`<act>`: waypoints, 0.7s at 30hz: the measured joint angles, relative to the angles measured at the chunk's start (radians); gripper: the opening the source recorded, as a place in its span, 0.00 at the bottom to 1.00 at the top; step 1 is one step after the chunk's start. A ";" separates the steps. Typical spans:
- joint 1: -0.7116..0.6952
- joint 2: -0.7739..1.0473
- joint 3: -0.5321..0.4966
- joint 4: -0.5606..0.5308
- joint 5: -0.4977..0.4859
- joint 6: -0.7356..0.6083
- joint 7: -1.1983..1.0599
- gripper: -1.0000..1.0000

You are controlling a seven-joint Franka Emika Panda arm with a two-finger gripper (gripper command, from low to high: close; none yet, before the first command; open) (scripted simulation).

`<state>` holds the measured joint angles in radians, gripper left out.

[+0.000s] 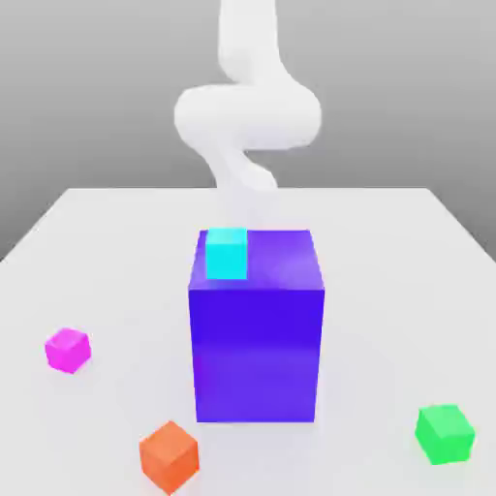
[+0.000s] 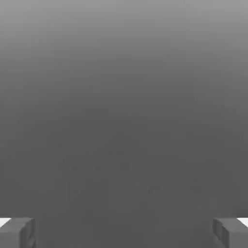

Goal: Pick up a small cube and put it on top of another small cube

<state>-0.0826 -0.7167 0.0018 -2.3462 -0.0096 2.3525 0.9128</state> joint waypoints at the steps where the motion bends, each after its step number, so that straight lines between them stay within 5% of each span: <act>1: -0.036 0.036 0.000 -0.020 -0.004 0.023 0.049 0.50; 21: -0.587 0.703 -0.137 -0.389 -0.011 0.442 0.904 0.50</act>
<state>-0.6693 -0.0132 -0.1348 -2.7348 -0.0210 2.7949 1.8165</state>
